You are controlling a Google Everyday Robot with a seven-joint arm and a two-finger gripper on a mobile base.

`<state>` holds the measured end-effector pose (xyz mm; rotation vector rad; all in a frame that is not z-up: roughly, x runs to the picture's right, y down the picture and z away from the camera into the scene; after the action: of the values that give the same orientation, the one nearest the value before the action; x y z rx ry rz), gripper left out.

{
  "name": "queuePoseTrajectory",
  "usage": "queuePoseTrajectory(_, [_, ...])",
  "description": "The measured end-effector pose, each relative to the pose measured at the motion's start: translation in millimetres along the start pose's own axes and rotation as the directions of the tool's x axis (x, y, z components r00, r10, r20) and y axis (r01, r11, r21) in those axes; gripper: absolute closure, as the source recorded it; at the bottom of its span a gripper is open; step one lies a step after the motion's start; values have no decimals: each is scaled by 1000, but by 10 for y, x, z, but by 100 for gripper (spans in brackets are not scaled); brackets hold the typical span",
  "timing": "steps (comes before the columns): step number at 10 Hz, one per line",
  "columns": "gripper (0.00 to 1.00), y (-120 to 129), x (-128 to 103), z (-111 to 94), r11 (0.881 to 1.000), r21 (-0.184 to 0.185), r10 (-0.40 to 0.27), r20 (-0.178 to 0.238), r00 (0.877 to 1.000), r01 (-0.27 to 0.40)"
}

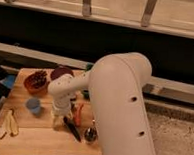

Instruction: Place brush in plastic cup

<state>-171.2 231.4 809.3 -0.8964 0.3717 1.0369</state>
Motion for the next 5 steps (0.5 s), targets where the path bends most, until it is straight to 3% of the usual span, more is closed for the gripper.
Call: queuePoseTrajectory(5, [98, 57, 6, 53, 1000, -2, -6, -10, 1000, 5])
